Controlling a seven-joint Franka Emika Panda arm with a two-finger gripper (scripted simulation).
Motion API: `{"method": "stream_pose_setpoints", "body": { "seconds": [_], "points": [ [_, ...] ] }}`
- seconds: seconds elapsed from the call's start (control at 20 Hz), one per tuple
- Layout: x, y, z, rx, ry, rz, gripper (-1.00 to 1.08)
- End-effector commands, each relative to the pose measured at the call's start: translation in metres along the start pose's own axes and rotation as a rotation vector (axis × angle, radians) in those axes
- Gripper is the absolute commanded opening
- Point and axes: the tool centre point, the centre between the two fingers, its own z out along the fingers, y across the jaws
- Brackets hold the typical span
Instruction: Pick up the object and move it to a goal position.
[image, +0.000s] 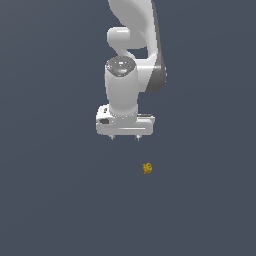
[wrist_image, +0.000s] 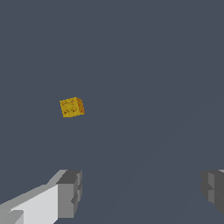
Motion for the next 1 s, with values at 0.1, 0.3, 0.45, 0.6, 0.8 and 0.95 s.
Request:
{"method": "stream_pose_setpoints", "body": {
  "seconds": [0.1,0.3,0.45,0.6,0.8,0.95],
  "points": [
    [0.0,-0.002,0.001,0.002,0.0,-0.004,1.0],
    [0.0,-0.017,0.005,0.016,-0.002,-0.034,1.0],
    [-0.001,-0.024,0.006,0.024,-0.002,-0.048,1.0],
    [-0.002,-0.024,0.006,0.024,-0.002,-0.048,1.0],
    [0.001,-0.026,0.009,0.022,-0.003,-0.055,1.0],
    [0.006,-0.031,0.015,0.019,-0.006,-0.069,1.0]
  ]
}}
